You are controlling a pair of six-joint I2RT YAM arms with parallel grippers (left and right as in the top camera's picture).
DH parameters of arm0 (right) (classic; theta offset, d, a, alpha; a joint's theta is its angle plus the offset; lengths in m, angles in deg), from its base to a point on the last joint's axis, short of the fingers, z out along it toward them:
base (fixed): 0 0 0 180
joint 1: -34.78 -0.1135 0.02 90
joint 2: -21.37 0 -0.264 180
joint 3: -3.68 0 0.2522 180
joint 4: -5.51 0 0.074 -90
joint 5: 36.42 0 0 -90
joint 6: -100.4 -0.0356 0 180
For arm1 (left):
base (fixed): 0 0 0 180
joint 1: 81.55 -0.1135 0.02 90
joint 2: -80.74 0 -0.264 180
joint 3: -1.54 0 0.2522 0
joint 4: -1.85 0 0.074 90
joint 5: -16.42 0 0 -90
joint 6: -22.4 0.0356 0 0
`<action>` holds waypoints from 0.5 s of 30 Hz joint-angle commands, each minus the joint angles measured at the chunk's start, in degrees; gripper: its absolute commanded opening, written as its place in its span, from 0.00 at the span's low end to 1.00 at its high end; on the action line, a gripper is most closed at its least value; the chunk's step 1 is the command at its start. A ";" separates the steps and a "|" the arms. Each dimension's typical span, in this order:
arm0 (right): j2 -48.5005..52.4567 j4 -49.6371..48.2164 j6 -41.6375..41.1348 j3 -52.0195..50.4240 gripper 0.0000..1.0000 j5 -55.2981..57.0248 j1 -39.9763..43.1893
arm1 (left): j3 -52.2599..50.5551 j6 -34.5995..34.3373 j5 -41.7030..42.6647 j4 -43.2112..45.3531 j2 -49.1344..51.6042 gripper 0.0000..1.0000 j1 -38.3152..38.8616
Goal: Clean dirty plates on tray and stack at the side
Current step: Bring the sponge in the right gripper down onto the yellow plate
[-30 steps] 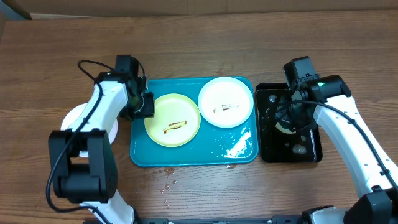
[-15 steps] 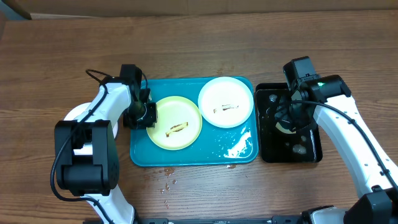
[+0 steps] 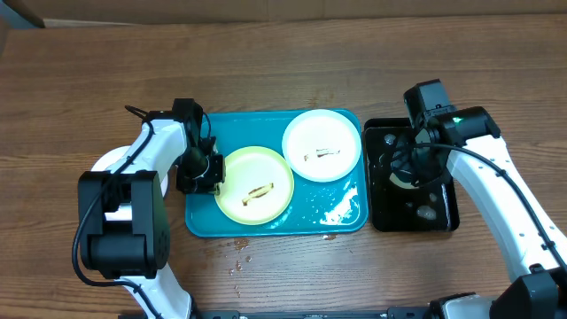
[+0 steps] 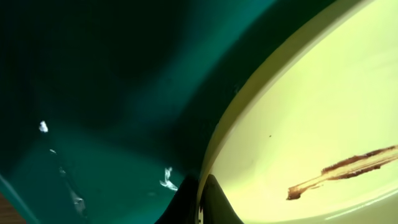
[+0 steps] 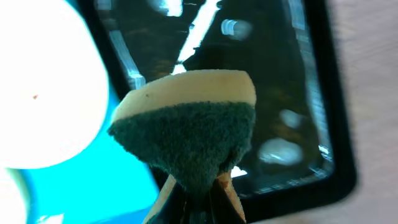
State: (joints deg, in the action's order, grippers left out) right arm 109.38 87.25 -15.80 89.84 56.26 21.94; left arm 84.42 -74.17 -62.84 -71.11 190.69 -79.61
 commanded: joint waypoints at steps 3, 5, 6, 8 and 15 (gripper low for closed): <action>-1.25 -5.33 10.45 0.42 0.04 -20.87 -3.28 | -0.42 0.13 2.14 -0.63 0.94 0.04 4.52; -0.68 -7.63 11.23 0.39 0.04 -24.26 -6.05 | -0.42 -0.44 1.22 -0.52 0.94 0.04 5.77; -0.37 -8.57 11.21 0.39 0.04 -24.70 -7.54 | -0.42 -1.49 -0.13 -0.52 0.94 0.04 6.38; 0.72 -10.58 11.19 0.39 0.04 -24.83 -10.97 | -0.42 -2.67 -1.86 -0.59 0.94 0.04 7.10; 6.45 -17.55 4.81 0.39 0.04 -24.65 -21.79 | -0.42 -2.86 -1.97 -0.52 0.94 0.04 7.58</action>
State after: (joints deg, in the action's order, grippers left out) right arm 113.25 71.30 -7.89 89.82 33.35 3.51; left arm 84.27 -76.42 -63.12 -71.49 190.71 -72.18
